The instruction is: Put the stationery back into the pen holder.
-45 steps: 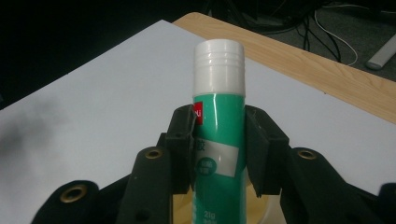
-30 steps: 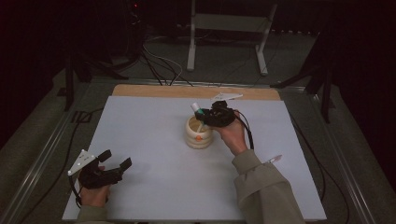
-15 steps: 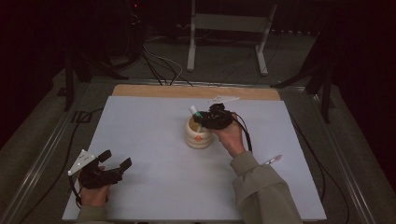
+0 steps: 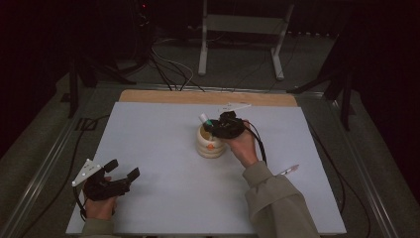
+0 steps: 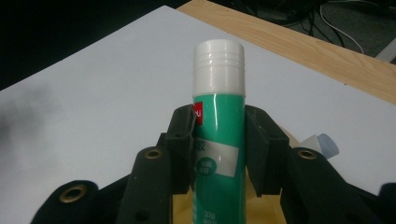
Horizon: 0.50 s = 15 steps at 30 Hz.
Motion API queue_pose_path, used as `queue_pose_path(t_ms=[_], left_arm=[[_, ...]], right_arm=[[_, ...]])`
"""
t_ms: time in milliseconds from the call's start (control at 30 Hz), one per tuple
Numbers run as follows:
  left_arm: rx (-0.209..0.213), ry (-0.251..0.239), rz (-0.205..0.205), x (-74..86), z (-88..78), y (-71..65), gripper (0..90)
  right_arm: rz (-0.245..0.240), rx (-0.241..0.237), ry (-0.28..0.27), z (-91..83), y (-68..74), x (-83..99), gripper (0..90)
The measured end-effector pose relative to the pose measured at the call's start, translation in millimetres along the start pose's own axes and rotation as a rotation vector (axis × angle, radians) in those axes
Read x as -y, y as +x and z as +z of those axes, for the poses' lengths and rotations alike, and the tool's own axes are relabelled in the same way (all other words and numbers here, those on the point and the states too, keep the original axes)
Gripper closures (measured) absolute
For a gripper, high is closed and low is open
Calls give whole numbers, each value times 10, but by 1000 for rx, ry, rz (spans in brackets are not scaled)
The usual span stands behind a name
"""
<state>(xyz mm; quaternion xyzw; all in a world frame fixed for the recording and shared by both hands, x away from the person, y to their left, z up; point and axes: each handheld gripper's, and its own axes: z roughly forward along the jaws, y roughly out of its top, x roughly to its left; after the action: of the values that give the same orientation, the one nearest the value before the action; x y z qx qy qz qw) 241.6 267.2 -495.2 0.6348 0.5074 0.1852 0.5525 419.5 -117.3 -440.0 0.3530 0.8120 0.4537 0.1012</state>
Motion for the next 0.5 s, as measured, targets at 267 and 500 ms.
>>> queue_pose_path(t_ms=[267, 500], left_arm=[[0, 0, -1, 1, 1, 1, 3], [1, -1, 1, 0, -2, 5, 3]], right_arm=[[-9, -2, 8, 19, 7, 20, 654], [-25, -31, -47, -53, 17, 3, 471]])
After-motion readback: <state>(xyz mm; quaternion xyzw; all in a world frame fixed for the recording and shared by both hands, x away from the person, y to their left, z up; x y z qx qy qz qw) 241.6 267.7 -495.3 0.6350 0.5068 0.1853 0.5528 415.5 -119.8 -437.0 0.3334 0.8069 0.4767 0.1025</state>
